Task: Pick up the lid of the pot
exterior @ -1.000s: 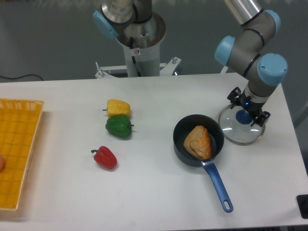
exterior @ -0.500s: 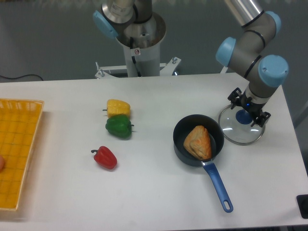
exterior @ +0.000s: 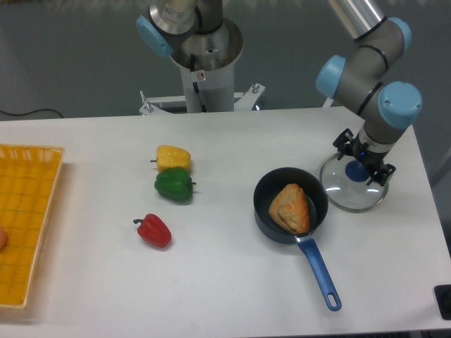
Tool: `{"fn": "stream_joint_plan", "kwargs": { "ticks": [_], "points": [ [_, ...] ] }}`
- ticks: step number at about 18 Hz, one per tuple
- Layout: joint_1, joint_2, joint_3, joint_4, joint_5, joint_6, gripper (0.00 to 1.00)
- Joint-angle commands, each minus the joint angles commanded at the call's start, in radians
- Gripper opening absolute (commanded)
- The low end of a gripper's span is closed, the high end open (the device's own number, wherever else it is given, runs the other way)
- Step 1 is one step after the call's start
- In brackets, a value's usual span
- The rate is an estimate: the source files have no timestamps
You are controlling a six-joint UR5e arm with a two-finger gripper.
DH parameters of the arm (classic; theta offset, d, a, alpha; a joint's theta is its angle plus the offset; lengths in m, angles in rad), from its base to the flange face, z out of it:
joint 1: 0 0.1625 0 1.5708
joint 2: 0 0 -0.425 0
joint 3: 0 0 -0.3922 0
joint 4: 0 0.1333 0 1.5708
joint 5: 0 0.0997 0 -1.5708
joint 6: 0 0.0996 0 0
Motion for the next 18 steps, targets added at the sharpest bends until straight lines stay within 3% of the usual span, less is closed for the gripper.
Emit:
{"fn": "stream_joint_plan", "kwargs": {
  "ticks": [4,8,12,18],
  "points": [
    [0.0,-0.002,0.0,-0.002,0.002,0.002,0.91],
    [0.0,-0.002,0.002,-0.003,0.003,0.002,0.76],
    [0.0,-0.003,0.006,-0.006,0.005,0.002,0.69],
    [0.0,-0.008,0.014,-0.008,0.005,0.0,0.67]
  ]
}}
